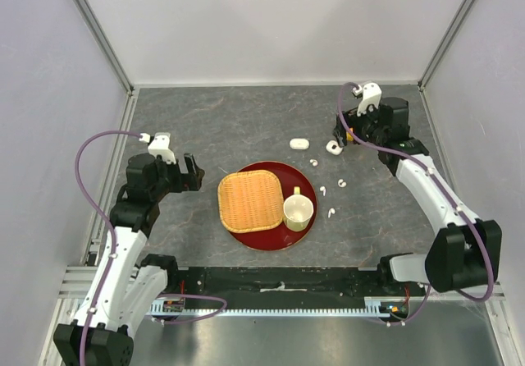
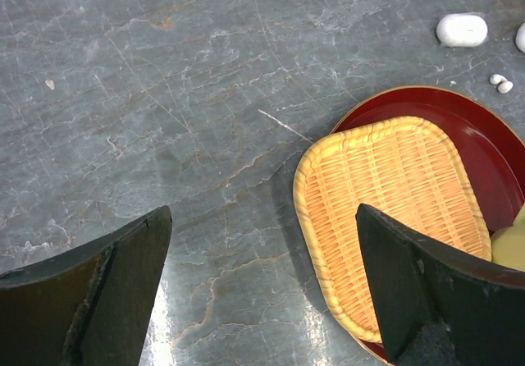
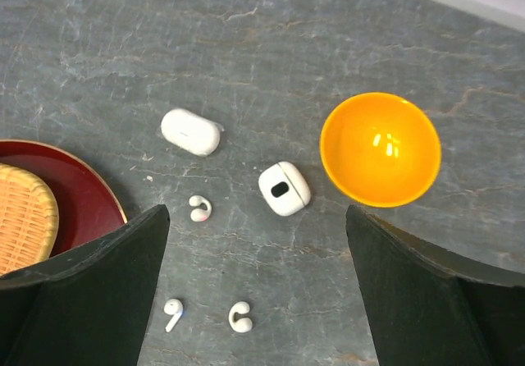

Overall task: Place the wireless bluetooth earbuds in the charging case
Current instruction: Pick up the charging case at the center of the board.

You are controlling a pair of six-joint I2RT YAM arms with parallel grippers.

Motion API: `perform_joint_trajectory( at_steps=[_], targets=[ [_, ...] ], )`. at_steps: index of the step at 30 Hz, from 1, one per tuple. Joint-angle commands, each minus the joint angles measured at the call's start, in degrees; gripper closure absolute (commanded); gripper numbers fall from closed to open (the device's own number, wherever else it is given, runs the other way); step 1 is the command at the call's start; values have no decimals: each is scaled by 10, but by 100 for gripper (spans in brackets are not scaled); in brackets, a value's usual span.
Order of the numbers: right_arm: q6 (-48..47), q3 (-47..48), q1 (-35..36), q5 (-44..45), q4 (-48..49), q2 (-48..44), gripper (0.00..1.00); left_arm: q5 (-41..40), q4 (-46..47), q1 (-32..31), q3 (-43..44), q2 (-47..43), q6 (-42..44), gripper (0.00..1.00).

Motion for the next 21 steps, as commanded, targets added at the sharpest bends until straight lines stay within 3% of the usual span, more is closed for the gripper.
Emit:
perform_joint_trajectory(
  at_steps=[1,7,8,12,21],
  targets=[
    [-28,40,0,-63,-12,39,5,29,21,0,-1,-17,39,0],
    [-163,14,12,-165,-13,81,8,45,26,0,-3,-8,44,0],
    [-214,13,20,-160,-12,84,7,44,26,0,-4,-7,44,0],
    [-270,23,25,-151,-2,113,2,40,28,0,-6,-9,45,0],
    [-425,96,27,-239,-64,233,5,39,29,0,-7,-13,46,0]
  ],
)
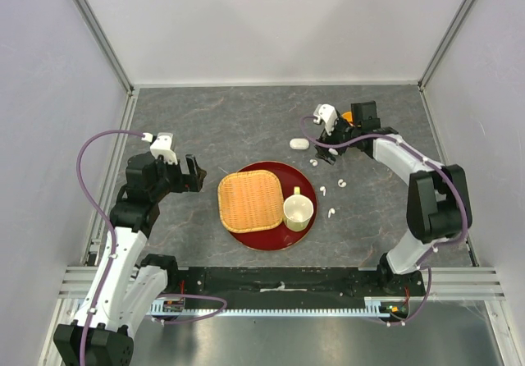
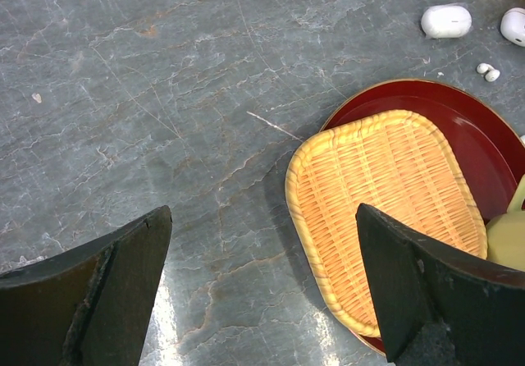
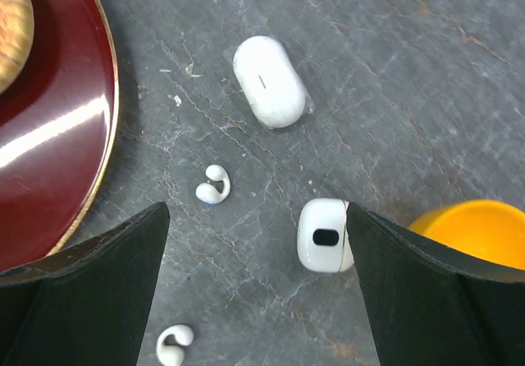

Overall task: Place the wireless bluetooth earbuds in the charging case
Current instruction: Pick up the charging case at the center of the board.

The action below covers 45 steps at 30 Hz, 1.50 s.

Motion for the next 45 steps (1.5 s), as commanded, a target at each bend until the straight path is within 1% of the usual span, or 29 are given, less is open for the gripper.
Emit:
perform_joint_trajectory(
  at_steps=[1,3,6,11,15,24,28,35,45],
  targets=[
    [-119,56,0,-77,-28,58,6,11,23,0,-6,-5,24,0],
    [-128,87,0,-99,-48,92,8,13,24,0,-7,-5,23,0],
    [-167,128,0,-136,-91,135,9,18,25,0,-7,-4,23,0],
    [-211,194,1,-156,-147,189,11,18,25,0,-7,-1,24,0],
    [-217,236,1,-172,-184,228,13,18,24,0,-5,5,24,0],
    [-233,319,7,-149,-225,297,16,20,24,0,-5,7,25,0],
    [-242,338,12,-139,-237,314,17,22,24,0,-4,13,25,0],
    [-250,356,16,-123,-244,319,15,19,20,0,-2,16,27,0],
    [-270,372,25,-91,-260,328,15,22,20,0,-1,18,25,0]
  ],
)
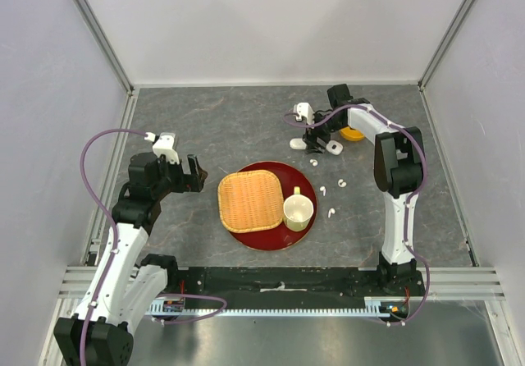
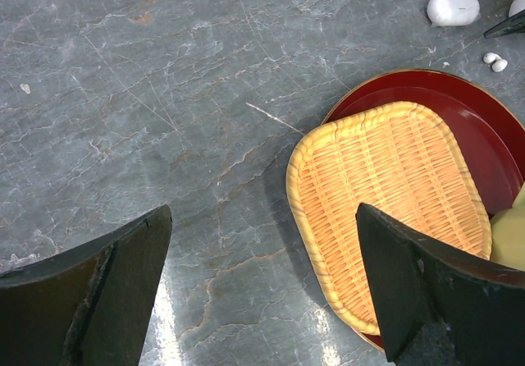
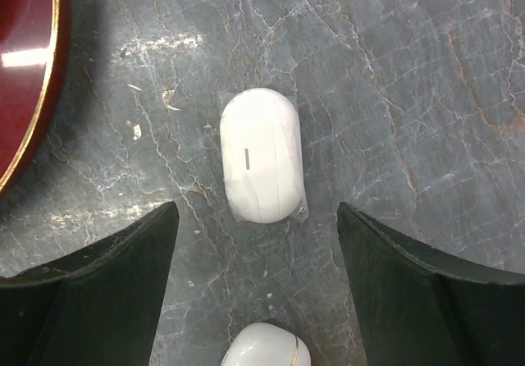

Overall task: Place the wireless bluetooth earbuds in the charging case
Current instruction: Pick up the charging case at the center of the board.

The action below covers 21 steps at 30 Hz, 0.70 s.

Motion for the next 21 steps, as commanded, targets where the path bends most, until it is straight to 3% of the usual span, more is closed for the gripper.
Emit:
perform_joint_trajectory(
  at_steps=[1,15,21],
  targets=[
    [-30,35,10,2,-15,11,15,20,16,0,3,1,24,0],
    [-44,61,21,22,-39,41,17,21,16,1,3,4,24,0],
    [-44,62,22,28,-44,49,23,20,17,0,3,6,25,0]
  ],
)
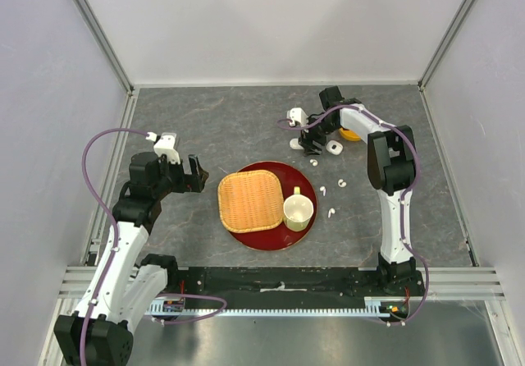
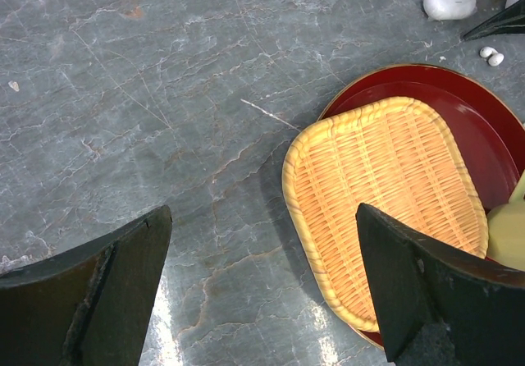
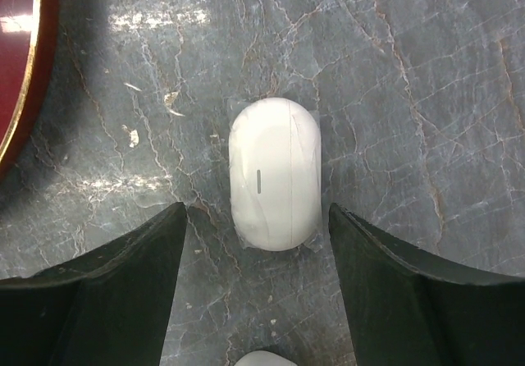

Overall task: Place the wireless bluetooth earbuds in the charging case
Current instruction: Pick up the charging case at the center of the board.

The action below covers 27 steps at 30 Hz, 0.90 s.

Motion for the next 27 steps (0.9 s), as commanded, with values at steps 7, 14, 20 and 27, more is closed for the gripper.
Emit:
perform_joint_trajectory(
  at_steps=[7,14,20,27],
  targets=[
    [-15,31,4,-11,-10,21,26,10,16,0,2,1,25,0],
    [-11,34,7,-13,-12,30,36,11,16,0,3,3,25,0],
    [-15,24,8,-9,-16,26,56,11,16,0,2,2,25,0],
    [-9,7,9,-5,-7,10,73,15,16,0,2,3,25,0]
  ],
)
